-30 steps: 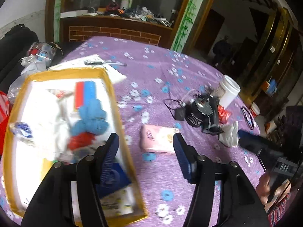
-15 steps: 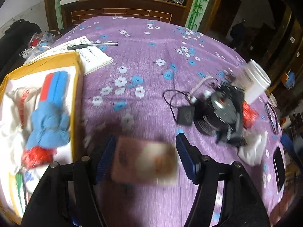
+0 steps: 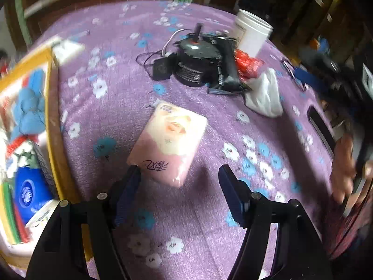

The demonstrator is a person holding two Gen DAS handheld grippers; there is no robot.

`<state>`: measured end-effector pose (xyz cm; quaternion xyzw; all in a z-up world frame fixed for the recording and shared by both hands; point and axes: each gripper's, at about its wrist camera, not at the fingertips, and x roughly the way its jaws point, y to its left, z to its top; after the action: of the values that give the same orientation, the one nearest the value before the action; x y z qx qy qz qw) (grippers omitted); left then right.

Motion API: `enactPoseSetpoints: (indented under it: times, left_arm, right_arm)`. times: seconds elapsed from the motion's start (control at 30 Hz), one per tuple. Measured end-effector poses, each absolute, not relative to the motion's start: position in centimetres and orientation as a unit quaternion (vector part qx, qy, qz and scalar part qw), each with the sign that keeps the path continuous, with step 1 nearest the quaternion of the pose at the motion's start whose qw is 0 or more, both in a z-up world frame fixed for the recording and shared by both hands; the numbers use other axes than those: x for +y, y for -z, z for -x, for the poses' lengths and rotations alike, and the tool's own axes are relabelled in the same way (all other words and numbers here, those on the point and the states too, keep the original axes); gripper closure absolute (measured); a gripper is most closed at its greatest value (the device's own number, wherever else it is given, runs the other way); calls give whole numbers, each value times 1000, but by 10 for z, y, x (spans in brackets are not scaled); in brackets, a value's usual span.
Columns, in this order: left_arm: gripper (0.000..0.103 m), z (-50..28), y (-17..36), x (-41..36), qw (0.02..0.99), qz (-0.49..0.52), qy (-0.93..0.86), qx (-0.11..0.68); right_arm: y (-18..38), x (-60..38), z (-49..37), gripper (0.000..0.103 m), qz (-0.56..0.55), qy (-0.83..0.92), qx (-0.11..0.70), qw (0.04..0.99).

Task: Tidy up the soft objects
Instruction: 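Grasp the pink tissue pack with the left gripper while the right gripper grasps the white cloth, then lift the pink tissue pack and white cloth with both grippers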

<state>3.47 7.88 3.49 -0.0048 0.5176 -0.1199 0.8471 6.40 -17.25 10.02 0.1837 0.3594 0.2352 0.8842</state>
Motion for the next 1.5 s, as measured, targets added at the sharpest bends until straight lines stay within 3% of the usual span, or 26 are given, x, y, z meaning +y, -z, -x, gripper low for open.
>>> enactPoseSetpoints:
  times: [0.27, 0.43, 0.5, 0.73, 0.77, 0.8, 0.83, 0.87, 1.03, 1.5]
  left_arm:
    - [31, -54, -32, 64, 865, -65, 85, 490]
    - [31, -67, -15, 60, 870, -64, 61, 485]
    - [44, -71, -14, 66, 877, -28, 62, 476]
    - [50, -71, -12, 76, 902, 34, 54, 427]
    - [50, -71, -12, 77, 903, 38, 55, 424]
    - [50, -70, -13, 79, 904, 45, 57, 421]
    - [50, -70, -13, 81, 905, 51, 59, 418]
    - [50, -69, -14, 81, 906, 52, 58, 416]
    - [50, -60, -21, 79, 917, 47, 54, 393]
    - [50, -39, -46, 73, 955, -6, 21, 296]
  right_arm:
    - [-92, -195, -75, 28, -202, -197, 370, 885]
    - [-73, -204, -89, 27, -202, -140, 425, 871]
    - [-65, -200, -93, 27, -193, -135, 450, 861]
    - [-49, -186, -92, 28, -152, -108, 485, 854]
    - [-46, -183, -92, 30, -145, -104, 490, 853]
    - [-44, -181, -92, 38, -141, -103, 495, 851]
    - [-41, -178, -93, 54, -134, -105, 502, 848]
    - [-35, -174, -94, 61, -126, -102, 512, 844]
    - [-37, -171, -89, 86, -115, -96, 496, 855]
    - [-91, -123, -41, 88, -96, -235, 332, 908]
